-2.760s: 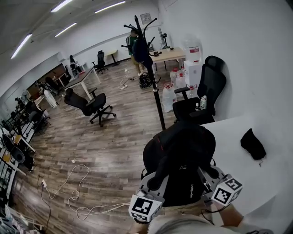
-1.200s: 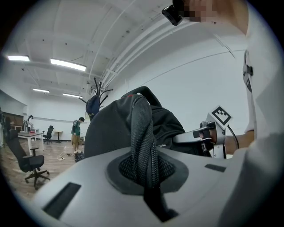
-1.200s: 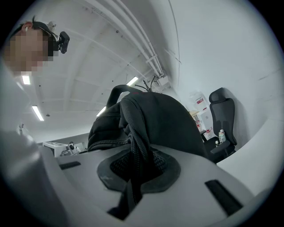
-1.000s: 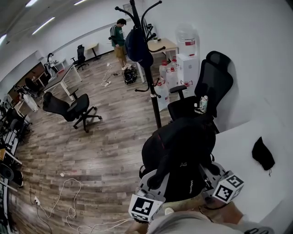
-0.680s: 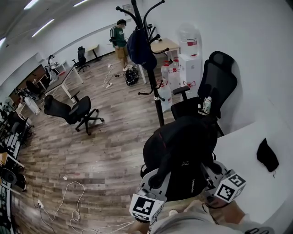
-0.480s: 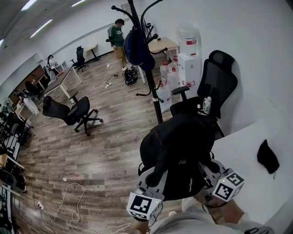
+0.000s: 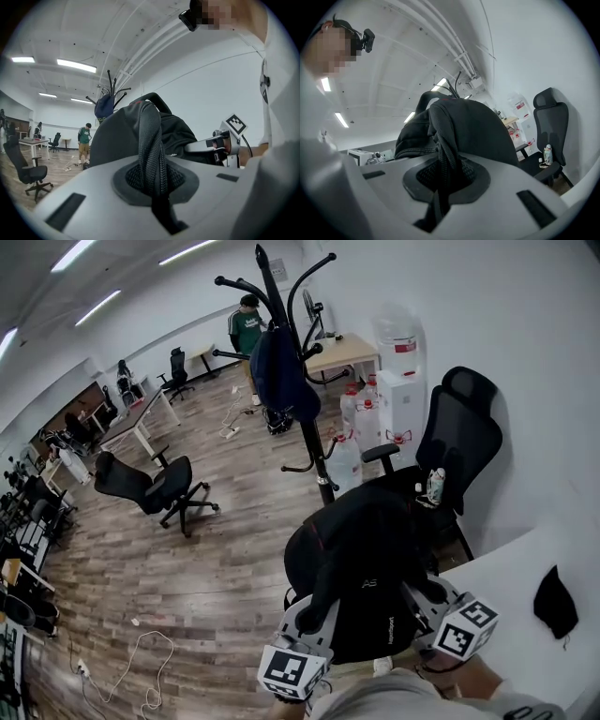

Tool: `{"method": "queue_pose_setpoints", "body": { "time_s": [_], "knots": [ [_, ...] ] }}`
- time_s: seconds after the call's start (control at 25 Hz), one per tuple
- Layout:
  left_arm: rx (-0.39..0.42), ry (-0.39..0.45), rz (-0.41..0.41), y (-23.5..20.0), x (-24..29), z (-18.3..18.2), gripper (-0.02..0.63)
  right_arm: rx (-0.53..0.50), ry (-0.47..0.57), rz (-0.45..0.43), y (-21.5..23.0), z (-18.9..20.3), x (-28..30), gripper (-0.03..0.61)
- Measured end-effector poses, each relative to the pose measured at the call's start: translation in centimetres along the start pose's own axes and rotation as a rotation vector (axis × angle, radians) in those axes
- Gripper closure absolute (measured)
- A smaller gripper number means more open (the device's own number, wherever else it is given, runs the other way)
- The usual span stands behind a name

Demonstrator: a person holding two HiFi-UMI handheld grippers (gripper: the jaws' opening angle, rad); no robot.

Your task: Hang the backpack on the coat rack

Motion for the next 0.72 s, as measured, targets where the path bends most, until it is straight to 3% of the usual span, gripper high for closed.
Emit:
{"method": "queue_pose_setpoints", "body": {
  "time_s": [0.4,0.72],
  "knots": [
    [0.053,0.061,-0.079,-2.4,3.9,-0.5,0.591,-0.055,0.038,-0.080,3.3,-2.5,4.1,0.548],
    [0.098,0.121,-0.142,-1.9,5.1,6.4,0.591,-0.099,0.085,-0.164,7.3,3.0,5.4,0.548]
  ]
}}
Point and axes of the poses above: the fingertips, and each gripper's own axes: x forward along the fingers, y to its right, z out of its underside, the point moved 6 cm from there along -x, backward along the fingers, and after that the axes turned 7 degrees about z, right-handed, at the moved point
